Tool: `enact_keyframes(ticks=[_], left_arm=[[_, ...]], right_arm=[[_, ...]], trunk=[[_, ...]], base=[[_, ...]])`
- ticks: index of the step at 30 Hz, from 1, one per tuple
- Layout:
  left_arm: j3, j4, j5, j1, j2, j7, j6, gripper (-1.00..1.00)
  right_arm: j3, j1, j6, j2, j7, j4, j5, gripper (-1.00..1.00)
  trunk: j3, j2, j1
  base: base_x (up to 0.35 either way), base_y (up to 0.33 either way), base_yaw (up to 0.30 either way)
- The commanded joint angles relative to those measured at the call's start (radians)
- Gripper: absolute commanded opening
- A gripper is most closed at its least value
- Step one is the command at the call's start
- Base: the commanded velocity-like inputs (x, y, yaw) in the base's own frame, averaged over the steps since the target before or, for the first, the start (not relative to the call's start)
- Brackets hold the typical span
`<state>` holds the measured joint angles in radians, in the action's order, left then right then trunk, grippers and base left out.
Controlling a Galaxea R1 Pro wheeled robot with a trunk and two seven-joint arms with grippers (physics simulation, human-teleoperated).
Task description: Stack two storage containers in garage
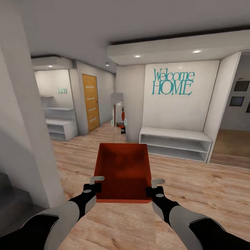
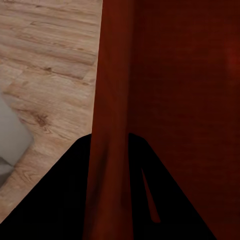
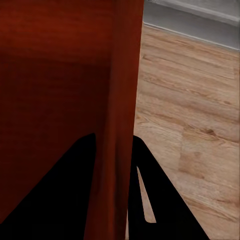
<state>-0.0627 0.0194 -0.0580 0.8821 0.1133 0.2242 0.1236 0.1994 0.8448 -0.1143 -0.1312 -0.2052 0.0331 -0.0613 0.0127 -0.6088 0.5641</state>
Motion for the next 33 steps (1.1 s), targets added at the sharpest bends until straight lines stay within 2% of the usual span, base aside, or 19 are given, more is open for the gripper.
enact_keyframes(ticks=[1,33], left_arm=[[0.029,0.004,0.000,0.001,0.000,0.018,0.024,-1.00],[0.029,0.004,0.000,0.001,0.000,0.018,0.024,-1.00]], right_arm=[[-0.002,0.000,-0.005,-0.002,-0.006,-0.006,-0.023,-1.00],[-0.002,0.000,-0.005,-0.002,-0.006,-0.006,-0.023,-1.00]], trunk=[[0.001,-0.001,0.001],[0.001,-0.001,0.001]], base=[[0.322,0.000,0.000],[0.322,0.000,0.000]])
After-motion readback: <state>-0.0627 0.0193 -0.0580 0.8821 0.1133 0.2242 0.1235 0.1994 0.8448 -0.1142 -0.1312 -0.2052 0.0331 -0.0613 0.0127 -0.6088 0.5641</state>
